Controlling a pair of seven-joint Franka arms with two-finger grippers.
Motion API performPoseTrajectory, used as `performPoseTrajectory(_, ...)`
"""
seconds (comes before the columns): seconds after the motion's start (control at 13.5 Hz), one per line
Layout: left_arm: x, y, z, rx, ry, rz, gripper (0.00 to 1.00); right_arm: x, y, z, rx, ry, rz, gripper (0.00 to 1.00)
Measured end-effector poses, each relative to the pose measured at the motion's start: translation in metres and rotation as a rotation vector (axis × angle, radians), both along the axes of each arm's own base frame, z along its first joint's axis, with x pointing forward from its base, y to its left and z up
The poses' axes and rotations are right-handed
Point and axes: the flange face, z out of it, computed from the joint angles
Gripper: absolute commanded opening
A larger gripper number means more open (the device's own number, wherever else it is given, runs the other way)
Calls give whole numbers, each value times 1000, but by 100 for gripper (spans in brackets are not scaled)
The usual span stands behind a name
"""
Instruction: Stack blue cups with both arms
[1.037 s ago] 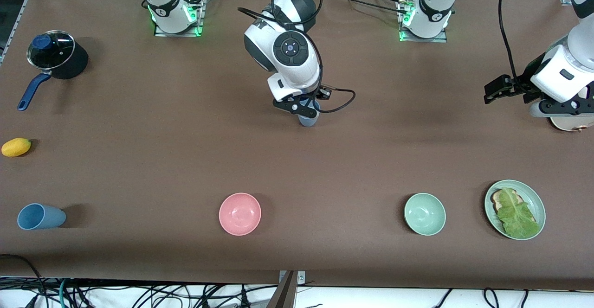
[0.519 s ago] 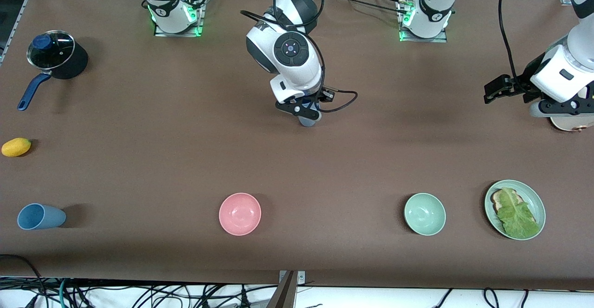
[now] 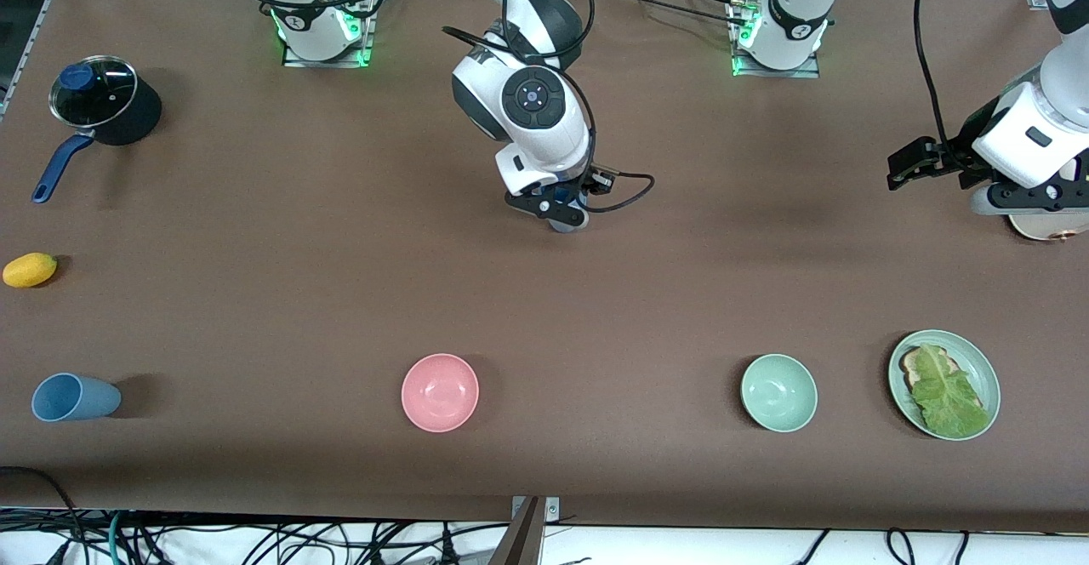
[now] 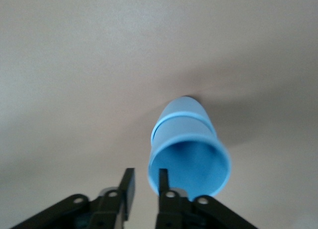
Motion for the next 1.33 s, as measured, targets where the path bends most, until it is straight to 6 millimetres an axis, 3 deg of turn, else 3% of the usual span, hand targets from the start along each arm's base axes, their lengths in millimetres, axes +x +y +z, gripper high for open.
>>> performPoseTrajectory(0.15, 0, 0, 0, 0, 0, 0, 100, 2, -1, 2, 2, -3, -2, 72)
performPoseTrajectory(0.37, 0, 0, 0, 0, 0, 0, 100, 10, -6, 17, 14, -18, -16, 100)
performPoseTrajectory(0.59, 0, 0, 0, 0, 0, 0, 100, 36, -44, 57, 26, -56, -2, 100)
performPoseTrajectory(0.89, 0, 0, 0, 0, 1, 1, 100, 44, -121, 94, -25, -88, 113, 100)
performPoseTrajectory(1.33, 0, 0, 0, 0, 1, 1, 100, 51, -286, 167, -115, -76, 284, 100)
